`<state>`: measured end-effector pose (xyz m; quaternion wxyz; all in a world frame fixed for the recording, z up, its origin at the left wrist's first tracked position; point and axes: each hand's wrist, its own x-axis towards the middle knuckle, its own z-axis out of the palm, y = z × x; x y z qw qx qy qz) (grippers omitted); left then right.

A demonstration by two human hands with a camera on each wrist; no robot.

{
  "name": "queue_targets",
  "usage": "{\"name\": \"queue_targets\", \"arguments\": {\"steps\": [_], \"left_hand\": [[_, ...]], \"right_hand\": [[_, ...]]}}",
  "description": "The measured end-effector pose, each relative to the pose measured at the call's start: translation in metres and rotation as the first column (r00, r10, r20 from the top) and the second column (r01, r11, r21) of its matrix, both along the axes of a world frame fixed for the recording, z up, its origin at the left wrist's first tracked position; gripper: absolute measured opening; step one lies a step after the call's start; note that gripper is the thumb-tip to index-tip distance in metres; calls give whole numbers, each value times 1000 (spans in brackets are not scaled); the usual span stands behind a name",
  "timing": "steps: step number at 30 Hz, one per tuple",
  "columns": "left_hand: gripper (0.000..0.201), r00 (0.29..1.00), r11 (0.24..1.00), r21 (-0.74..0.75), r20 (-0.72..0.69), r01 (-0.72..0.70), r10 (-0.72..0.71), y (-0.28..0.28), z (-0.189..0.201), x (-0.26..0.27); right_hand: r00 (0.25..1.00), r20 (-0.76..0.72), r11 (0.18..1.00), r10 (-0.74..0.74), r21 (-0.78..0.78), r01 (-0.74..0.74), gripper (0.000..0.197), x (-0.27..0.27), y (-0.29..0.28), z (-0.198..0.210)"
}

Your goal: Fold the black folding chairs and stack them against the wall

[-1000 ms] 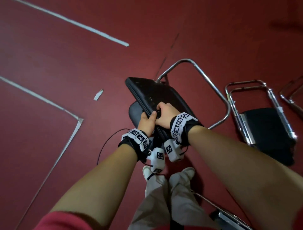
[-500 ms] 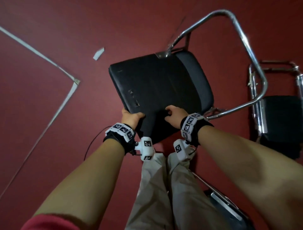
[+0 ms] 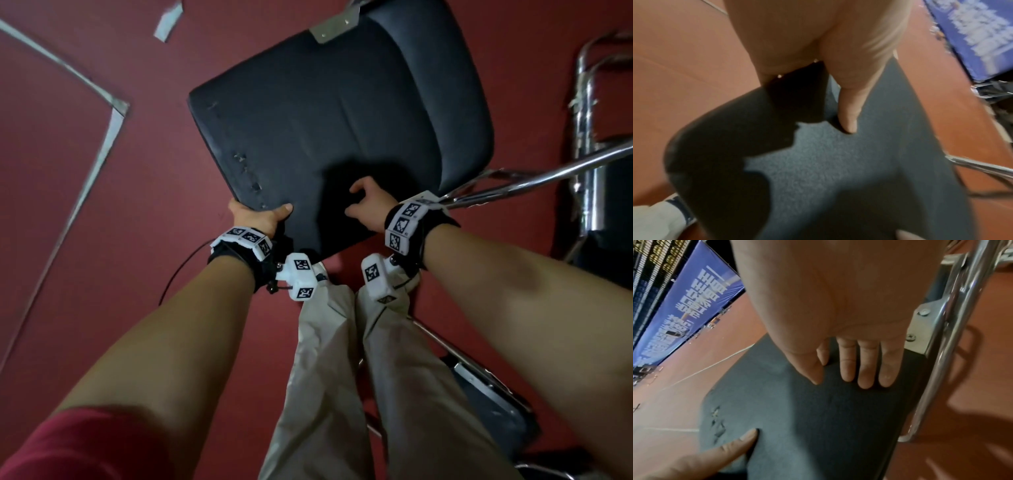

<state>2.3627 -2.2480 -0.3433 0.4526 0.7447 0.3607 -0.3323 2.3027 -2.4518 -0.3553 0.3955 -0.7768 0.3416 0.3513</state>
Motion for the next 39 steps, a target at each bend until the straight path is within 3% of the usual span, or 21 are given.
{"name": "queue_targets", "arguments": {"steps": [6,15,23,26,29,30,33,35,37,39], "left_hand": [[71,1000,1000,5,18,-14,14,4,-31,-3],[65,999,999,42,41,-2,0,4,-46,-4],[73,997,987,137,26,-78,75,-5,-48,-25],[82,981,970,169,-57,-174,186,-12,-43,-53],[117,935,948,249,-245,-196,258,-16,-46,-83],[111,908,950,231,-314,-212,279,-25,-38,-90],[59,831,944,68,-457,-323,318,-70,-15,-106],[46,812,944,-13,-515,-329,275,-99,-9,-111],[36,833,940,-87,-495,-330,247,-135,-4,-116],[41,863,933,-171,-460,-318,210,-167,-3,-120]], "right_hand": [[1000,3,999,-1,-43,1,32,2,3,-20],[1000,-4,1000,-5,-8,5,30,4,3,-26],[997,24,989,-71,129,67,33,-5,-3,-27],[985,10,947,-170,277,161,35,-9,-12,-17],[973,-50,904,-224,363,227,45,-26,-34,-1],[959,-76,885,-275,370,283,46,-33,-45,3],[901,-145,820,-409,375,433,27,-61,-89,19],[851,-208,759,-482,385,524,16,-80,-119,30],[819,-239,735,-521,363,573,21,-103,-153,37],[774,-256,688,-579,356,632,12,-126,-183,42]]}}
